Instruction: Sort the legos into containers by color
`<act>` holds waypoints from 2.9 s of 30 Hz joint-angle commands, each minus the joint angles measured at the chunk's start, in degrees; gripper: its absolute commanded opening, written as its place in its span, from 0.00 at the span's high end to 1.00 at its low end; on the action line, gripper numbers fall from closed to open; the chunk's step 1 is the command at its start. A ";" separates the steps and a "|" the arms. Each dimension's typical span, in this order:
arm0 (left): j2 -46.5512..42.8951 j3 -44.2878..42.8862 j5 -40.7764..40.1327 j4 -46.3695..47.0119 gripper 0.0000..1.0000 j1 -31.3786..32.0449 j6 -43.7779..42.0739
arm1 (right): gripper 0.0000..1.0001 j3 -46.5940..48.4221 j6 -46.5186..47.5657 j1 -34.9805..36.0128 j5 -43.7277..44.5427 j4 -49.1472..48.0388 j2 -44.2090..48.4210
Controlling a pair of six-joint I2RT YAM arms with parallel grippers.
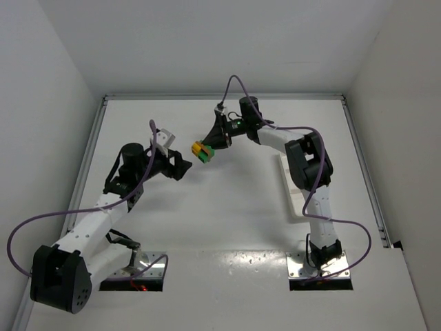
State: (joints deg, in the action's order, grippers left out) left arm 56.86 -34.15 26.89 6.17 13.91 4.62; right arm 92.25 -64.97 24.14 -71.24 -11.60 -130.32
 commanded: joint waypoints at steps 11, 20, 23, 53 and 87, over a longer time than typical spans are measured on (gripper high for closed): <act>1.59 -2.94 1.05 7.18 0.25 1.56 -3.48 | 1.00 -0.67 -3.41 0.47 -3.64 -3.26 2.35; 4.57 -5.93 1.24 7.18 0.21 3.14 -4.62 | 1.00 1.00 -3.94 2.05 -3.64 -3.79 1.12; 4.57 -5.93 1.23 7.71 0.21 3.14 -4.10 | 1.00 1.00 -3.94 2.05 -3.64 -3.79 0.60; 3.71 -4.62 -4.04 5.78 1.00 3.67 -2.86 | 1.00 -1.81 -5.61 1.79 -3.64 -5.63 1.12; -0.52 0.84 -3.96 2.43 1.00 4.19 0.74 | 1.00 0.40 55.82 -28.26 30.18 51.05 18.78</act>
State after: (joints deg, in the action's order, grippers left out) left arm 55.99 -33.45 22.50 5.13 17.91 4.69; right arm 91.83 -23.68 -2.90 -52.66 28.12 -119.90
